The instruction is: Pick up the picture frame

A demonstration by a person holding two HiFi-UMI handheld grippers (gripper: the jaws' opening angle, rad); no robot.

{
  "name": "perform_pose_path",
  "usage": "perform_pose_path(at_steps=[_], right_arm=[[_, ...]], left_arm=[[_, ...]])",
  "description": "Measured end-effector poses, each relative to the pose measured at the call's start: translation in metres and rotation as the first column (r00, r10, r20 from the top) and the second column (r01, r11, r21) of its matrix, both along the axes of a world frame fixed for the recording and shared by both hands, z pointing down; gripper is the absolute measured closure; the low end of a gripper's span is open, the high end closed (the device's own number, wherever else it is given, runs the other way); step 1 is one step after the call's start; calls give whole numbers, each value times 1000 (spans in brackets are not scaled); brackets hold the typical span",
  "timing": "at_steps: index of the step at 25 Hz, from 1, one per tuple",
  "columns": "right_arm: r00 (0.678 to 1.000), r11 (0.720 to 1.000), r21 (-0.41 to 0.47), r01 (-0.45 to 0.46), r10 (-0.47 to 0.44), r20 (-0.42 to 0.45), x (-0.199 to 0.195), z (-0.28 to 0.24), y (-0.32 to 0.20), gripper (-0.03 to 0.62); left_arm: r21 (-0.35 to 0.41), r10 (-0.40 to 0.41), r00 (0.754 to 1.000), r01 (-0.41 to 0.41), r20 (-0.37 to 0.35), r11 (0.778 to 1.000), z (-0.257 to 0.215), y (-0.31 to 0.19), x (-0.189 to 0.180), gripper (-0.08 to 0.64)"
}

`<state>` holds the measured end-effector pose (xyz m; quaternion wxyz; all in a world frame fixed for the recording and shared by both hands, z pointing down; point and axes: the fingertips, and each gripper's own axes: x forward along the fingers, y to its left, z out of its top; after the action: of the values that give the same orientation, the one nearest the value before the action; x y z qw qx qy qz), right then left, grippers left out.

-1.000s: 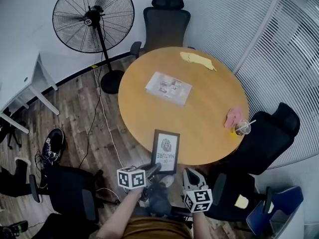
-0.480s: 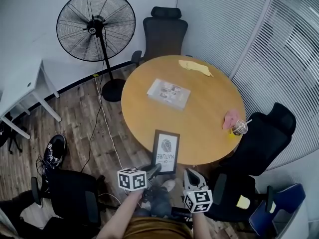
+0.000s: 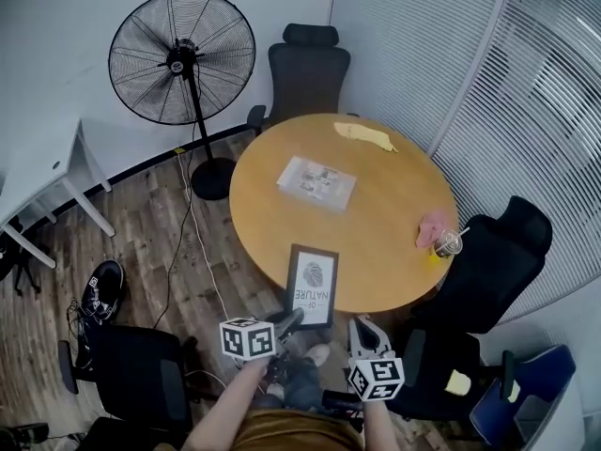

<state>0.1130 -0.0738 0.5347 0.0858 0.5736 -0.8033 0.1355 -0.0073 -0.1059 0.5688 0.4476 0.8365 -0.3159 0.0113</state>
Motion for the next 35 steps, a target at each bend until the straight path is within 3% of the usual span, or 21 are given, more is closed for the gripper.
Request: perform_pose_path(at_steps=[35], right_arm=[[999, 999, -4, -36, 36, 3, 21, 4, 4, 580]], left_arm=[[-16, 8, 1000, -9, -29, 1000, 1, -1, 14, 514]])
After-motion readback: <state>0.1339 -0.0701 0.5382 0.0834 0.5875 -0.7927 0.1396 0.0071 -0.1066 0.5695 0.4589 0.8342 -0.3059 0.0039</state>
